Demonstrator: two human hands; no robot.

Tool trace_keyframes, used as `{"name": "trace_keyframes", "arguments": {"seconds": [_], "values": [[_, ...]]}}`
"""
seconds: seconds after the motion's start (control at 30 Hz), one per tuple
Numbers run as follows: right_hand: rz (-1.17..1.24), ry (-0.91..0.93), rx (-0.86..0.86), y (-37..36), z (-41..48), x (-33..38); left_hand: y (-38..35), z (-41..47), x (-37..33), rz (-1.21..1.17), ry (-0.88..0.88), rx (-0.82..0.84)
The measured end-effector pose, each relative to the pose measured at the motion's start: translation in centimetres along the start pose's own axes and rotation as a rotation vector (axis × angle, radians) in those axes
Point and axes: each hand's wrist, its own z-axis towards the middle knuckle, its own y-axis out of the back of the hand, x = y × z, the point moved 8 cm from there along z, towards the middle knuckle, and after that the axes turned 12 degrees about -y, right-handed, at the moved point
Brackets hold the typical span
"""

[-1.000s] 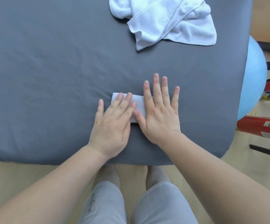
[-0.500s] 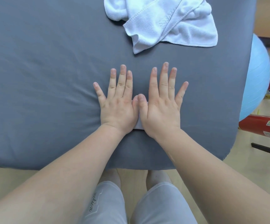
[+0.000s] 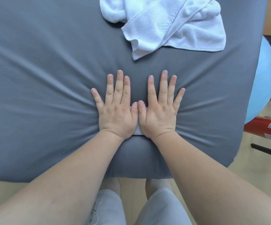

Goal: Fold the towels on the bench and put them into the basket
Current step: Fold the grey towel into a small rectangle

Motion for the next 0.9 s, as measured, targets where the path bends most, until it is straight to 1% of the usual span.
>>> {"name": "trace_keyframes", "arguments": {"seconds": [0.2,0.33,0.4,0.57,0.67,0.7,0.77,0.8,0.9], "values": [[-0.02,0.003,0.018,0.0,0.0,0.1,-0.2,0.1,-0.1,0.024,0.015,0.054],[-0.026,0.014,0.096,0.8,-0.3,0.2,0.9,0.0,-0.3,-0.002,0.017,0.107],[-0.025,0.085,0.121,1.8,-0.9,0.4,1.8,-0.3,-0.5,-0.028,-0.009,0.131],[-0.085,0.323,0.088,4.6,-4.1,-0.2,4.5,-3.5,-0.1,-0.139,-0.092,0.129],[-0.09,0.385,0.154,5.7,-5.5,-1.0,5.7,-6.2,-0.5,-0.138,-0.193,0.162],[-0.086,0.399,0.198,6.2,-5.9,-0.9,6.2,-6.8,-0.6,-0.164,-0.187,0.19],[-0.047,0.395,0.322,7.2,-6.8,-0.4,7.5,-7.5,-0.9,-0.27,-0.106,0.245],[0.003,0.356,0.387,8.0,-7.2,-0.3,8.4,-7.9,-1.1,-0.337,-0.045,0.257],[0.215,0.153,0.536,11.3,-7.7,-1.1,11.8,-9.2,-0.9,-0.602,0.216,0.228]]}}
